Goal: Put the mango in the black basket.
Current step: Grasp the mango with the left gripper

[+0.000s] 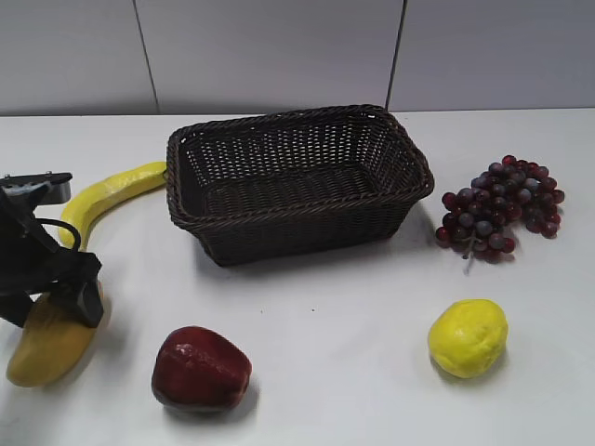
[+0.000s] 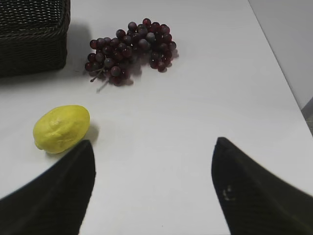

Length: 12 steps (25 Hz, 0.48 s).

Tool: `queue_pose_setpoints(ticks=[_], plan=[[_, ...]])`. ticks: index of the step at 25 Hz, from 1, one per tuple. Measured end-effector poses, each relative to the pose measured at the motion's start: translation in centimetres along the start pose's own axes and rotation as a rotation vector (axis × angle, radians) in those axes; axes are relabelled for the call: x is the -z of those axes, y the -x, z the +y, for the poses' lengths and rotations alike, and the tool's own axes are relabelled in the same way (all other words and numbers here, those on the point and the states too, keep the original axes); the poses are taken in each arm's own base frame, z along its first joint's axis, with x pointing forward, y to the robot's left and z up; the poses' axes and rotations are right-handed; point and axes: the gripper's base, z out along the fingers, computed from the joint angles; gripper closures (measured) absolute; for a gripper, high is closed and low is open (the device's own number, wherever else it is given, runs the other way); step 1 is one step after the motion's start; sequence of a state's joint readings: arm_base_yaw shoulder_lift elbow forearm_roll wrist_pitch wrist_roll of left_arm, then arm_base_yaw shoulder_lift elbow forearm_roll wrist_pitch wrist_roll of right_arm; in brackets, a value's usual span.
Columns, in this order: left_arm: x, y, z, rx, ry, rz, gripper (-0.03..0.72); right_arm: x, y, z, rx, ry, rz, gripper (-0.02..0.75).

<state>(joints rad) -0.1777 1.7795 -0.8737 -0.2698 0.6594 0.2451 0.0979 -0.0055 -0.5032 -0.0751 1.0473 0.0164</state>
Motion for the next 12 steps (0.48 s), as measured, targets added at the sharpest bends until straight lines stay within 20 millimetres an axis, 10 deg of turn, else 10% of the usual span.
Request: queue_pose_setpoints(ticks=[12], plan=[[0.60, -0.12, -0.04, -0.025, 0.006, 0.027, 0.126, 0.00, 0.00, 0.00, 0.000, 0.000, 0.000, 0.167]])
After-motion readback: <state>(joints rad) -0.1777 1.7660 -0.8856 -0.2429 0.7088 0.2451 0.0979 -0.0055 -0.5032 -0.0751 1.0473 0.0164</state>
